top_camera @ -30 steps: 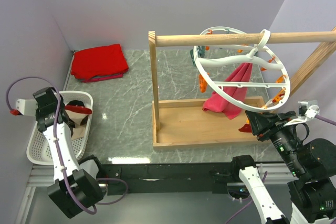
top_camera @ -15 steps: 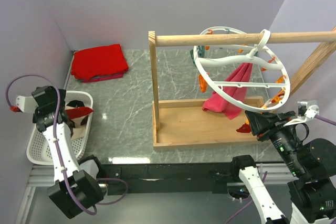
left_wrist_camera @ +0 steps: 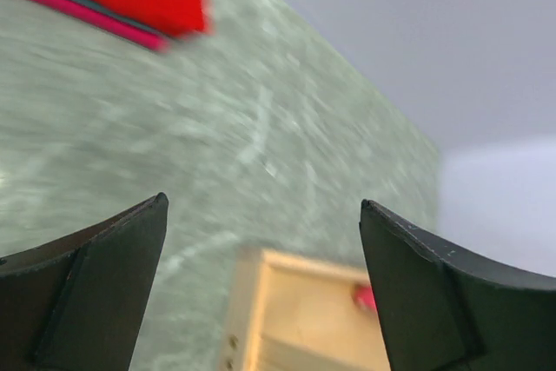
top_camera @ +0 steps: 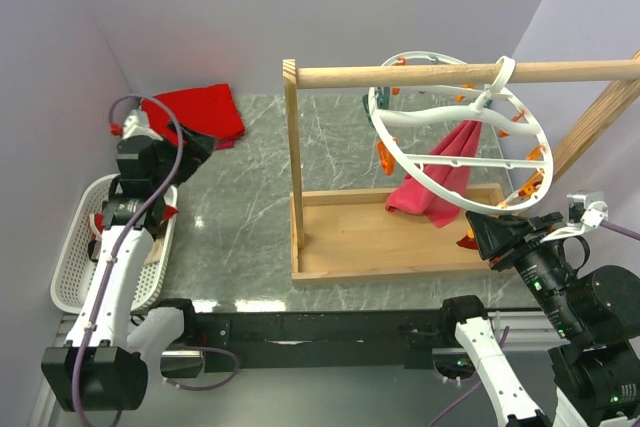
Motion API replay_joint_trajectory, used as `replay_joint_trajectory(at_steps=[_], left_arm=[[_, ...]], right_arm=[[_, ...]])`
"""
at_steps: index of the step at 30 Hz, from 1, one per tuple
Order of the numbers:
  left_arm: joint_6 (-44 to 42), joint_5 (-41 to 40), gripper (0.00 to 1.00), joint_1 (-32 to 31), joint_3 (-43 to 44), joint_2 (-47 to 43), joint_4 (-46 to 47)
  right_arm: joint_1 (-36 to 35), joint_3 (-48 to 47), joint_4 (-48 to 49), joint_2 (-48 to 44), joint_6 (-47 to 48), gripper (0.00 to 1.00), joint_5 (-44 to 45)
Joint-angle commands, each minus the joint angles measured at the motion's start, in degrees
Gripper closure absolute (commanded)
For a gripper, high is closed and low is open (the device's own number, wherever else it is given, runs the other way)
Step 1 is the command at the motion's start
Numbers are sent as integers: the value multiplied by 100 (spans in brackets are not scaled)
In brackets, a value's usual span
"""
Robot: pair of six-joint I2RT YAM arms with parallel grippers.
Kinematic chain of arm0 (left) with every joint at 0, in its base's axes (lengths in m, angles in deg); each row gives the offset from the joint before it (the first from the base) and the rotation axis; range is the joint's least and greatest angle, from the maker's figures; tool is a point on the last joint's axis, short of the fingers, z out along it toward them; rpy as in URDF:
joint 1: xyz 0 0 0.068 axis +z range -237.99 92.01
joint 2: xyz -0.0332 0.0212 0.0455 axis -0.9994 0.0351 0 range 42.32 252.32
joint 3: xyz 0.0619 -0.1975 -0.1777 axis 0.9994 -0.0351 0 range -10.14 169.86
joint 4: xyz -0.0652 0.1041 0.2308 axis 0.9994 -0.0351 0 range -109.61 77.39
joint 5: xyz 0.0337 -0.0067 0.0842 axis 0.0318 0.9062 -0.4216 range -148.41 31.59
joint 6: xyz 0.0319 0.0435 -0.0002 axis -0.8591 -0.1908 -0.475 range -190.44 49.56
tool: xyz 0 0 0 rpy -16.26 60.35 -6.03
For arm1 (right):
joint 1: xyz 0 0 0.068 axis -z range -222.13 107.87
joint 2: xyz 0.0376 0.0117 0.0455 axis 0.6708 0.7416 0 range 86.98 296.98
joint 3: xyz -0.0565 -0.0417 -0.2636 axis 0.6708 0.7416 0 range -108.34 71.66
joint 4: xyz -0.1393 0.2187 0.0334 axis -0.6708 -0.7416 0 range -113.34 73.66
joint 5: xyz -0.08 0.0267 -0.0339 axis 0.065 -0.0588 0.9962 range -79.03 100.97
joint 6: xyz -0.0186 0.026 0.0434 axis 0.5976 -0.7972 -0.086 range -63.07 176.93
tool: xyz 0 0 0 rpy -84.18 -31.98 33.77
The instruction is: Remove the socks clipped to the hanger
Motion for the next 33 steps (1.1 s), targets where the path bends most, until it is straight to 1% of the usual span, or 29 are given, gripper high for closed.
replay_joint_trajectory(at_steps=[1,2,3,4,6,7,9,10,12,13,14,16,17,18,19,20,21,22,23,24,25,26,27,28,29,30,31,32,33], left_arm=[[-193,1433,4,-702,-361,-174,861],[-246,1626,4,-879,-545,-305,1019],[-368,2054,4,-1064,-625,-402,1368],[-422,2154,3,-1431,-704,-498,1476],[-571,2278,1,-1776,-907,-850,1661],[-633,2296,2,-2073,-968,-982,1679],[-739,2287,4,-2304,-1153,-1438,1705],[-730,2357,4,-2470,-1232,-1605,1880],[-450,2628,5,-2524,-1504,-2098,2205],[-283,2804,6,-2542,-1627,-2230,2842],[188,3188,7,-2551,-1880,-2422,3214],[692,3472,8,-2708,-2119,-2477,4084],[998,3595,9,-2822,-2242,-2425,4757],[1036,3570,9,-2980,-2261,-2372,4921],[993,3466,9,-3408,-2235,-2311,4975],[680,3334,9,-3691,-2113,-2145,4853],[468,2924,10,-4007,-2024,-2030,4704],[213,2685,10,-4715,-1919,-1907,4520],[-259,2439,10,-5105,-1692,-1592,4370],[-464,1819,11,-5491,-1576,-1398,4169],[-666,1525,12,-6270,-1497,-1205,4141],[-1077,1174,12,-6652,-1287,-785,4114],[-1264,536,13,-7021,-1181,-563,4097],[-1457,129,14,-7651,-936,-326,4114],[-1790,-188,15,-7910,-821,146,4140],[-1924,-487,16,-8330,-698,412,4253],[-2056,-1047,16,-8491,-444,676,4315],[-2309,-1305,12,-8614,-320,1209,4377],[-2451,-1638,10,-8807,-197,1484,4473]], right_arm=[[-34,-169,-39,49,-10,100,-21],[-34,-151,-30,49,-19,100,-30],[-34,-108,-13,41,-28,100,-74],[-34,-73,13,41,-36,100,-100],[-34,6,40,41,-54,100,-118],[-34,24,49,32,-63,100,-135],[-34,77,84,23,-63,100,-109],[-34,86,101,14,-72,100,-118],[-34,130,136,6,-72,100,-127],[-34,139,163,5,-89,100,-135],[-34,165,172,14,-89,100,-153],[-34,209,207,14,-107,100,-171],[-34,218,216,23,-124,100,-188],[-34,218,233,32,-133,100,-206],[-34,209,242,41,-142,100,-223],[-25,192,251,41,-159,100,-249],[-34,174,260,49,-194,100,-302],[-34,157,268,49,-221,100,-346],[-34,104,277,67,-247,100,-373],[-34,69,269,76,-300,100,-469],[-42,34,277,93,-326,100,-522],[-34,-45,277,93,-361,100,-574],[-25,-72,277,111,-397,100,-636],[-34,-116,303,120,-458,100,-741],[-25,-168,321,120,-502,100,-803],[-34,-186,339,111,-563,100,-847],[-34,-213,365,120,-607,100,-969],[-34,-239,391,128,-643,100,-1040],[-34,-239,409,120,-739,100,-1093]])
